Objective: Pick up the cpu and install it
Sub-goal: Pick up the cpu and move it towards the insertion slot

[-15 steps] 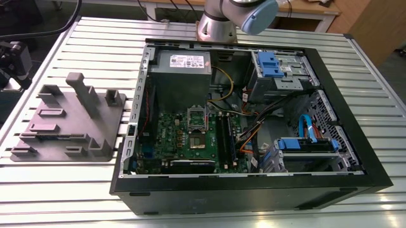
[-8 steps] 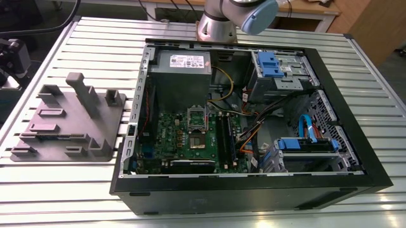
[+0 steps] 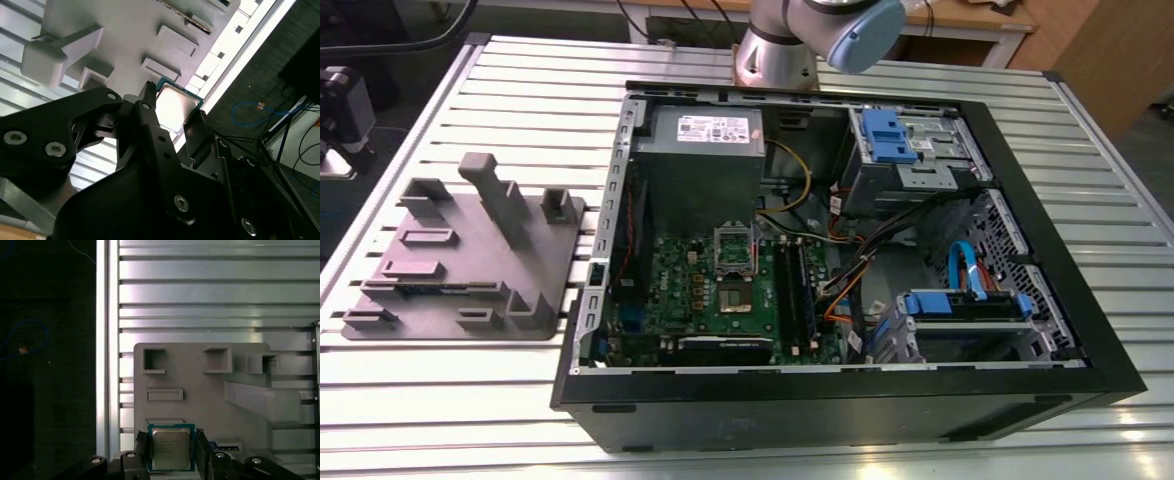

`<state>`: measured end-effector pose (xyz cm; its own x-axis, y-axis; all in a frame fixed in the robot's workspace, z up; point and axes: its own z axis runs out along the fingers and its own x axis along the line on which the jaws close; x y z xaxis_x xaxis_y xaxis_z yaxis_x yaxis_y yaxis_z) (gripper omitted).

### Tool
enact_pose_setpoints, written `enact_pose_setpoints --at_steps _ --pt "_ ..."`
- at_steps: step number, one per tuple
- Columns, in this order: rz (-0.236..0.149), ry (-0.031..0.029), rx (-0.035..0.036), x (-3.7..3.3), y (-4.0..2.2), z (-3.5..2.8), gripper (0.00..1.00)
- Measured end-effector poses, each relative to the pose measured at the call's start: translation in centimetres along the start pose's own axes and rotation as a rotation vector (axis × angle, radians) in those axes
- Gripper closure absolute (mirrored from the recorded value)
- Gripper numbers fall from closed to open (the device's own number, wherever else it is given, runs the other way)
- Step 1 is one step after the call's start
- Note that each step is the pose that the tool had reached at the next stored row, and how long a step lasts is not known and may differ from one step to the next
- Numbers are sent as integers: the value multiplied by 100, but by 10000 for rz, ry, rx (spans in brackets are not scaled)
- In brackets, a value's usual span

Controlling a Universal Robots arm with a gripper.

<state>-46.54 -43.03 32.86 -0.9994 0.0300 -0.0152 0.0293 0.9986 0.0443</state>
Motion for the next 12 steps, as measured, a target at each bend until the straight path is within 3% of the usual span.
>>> enact_pose_setpoints --at_steps 7,12 --pt "0 0 -5 -2 6 -124 53" --pt "0 -3 -8 -2 6 -128 53"
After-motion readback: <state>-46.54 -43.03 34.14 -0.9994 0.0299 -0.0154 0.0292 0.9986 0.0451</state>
